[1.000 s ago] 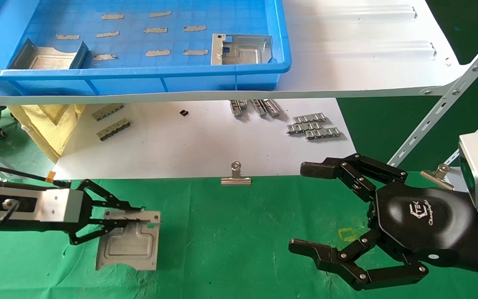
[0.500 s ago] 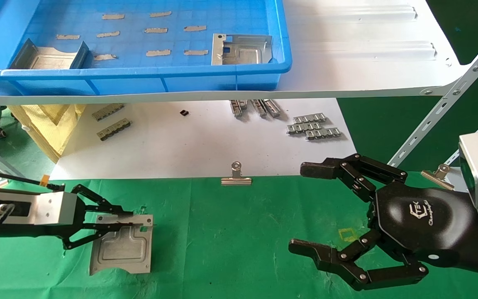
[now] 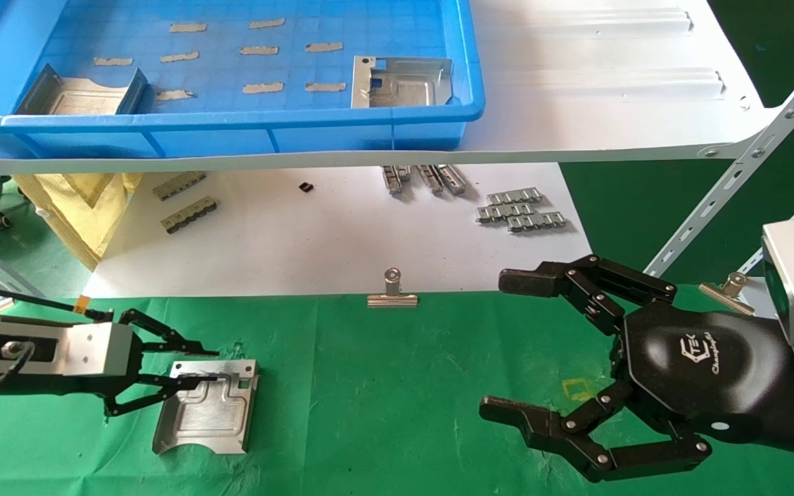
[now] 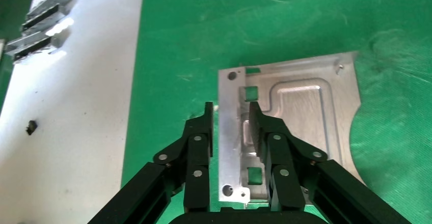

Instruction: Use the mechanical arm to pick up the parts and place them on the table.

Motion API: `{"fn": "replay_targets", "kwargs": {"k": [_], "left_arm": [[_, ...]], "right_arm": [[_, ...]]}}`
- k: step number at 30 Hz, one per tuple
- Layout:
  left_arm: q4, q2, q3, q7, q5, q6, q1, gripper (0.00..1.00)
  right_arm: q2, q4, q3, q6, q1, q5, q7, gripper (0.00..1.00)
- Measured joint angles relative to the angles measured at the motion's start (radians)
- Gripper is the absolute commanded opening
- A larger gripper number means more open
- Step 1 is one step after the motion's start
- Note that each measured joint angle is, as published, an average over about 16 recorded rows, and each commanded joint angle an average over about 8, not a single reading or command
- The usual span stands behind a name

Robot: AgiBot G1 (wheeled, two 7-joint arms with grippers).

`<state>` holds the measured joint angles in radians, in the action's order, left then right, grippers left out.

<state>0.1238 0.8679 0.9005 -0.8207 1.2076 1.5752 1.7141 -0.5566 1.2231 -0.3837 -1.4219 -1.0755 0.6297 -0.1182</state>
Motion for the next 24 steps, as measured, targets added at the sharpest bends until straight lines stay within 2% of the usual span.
{"fn": "replay_targets", "kwargs": {"k": [6, 17, 24], "left_arm": [[-0.011, -0.009, -0.025, 0.049, -0.059, 0.013, -0.016, 1.00], [-0.007, -0.037, -0.084, 0.199, -0.195, 0.028, -0.069, 1.00], [0.005, -0.042, -0.094, 0.220, -0.213, 0.028, -0.082, 1.00]], "right_arm": [[0.000, 0.000, 0.000, 0.000, 0.000, 0.000, 0.000, 1.00], [0.000, 0.000, 0.000, 0.000, 0.000, 0.000, 0.000, 1.00], [0.000, 0.000, 0.000, 0.000, 0.000, 0.000, 0.000, 1.00]]}}
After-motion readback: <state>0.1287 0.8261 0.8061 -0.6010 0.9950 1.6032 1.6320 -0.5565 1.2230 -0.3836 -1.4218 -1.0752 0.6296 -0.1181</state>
